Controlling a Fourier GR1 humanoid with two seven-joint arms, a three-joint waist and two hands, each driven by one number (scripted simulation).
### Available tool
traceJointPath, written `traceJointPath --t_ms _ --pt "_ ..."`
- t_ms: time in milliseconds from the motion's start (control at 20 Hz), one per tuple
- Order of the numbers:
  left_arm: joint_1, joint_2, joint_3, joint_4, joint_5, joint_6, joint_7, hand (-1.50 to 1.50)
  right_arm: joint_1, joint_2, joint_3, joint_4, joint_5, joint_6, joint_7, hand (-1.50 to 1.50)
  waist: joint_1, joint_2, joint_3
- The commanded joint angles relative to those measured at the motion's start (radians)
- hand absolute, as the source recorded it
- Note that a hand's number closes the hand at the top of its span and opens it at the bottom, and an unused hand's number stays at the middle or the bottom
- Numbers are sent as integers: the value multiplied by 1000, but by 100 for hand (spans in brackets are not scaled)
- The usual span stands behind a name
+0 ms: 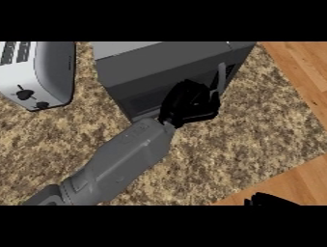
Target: Pick up the milk, place it into the microwave and close the microwave
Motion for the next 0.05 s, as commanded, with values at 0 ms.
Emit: traceJointPath --t_ms 0 --pt "59 27 78 129 55 -15 -22 150 38 30 36 -47 34 -46 12 150 27 8 -3"
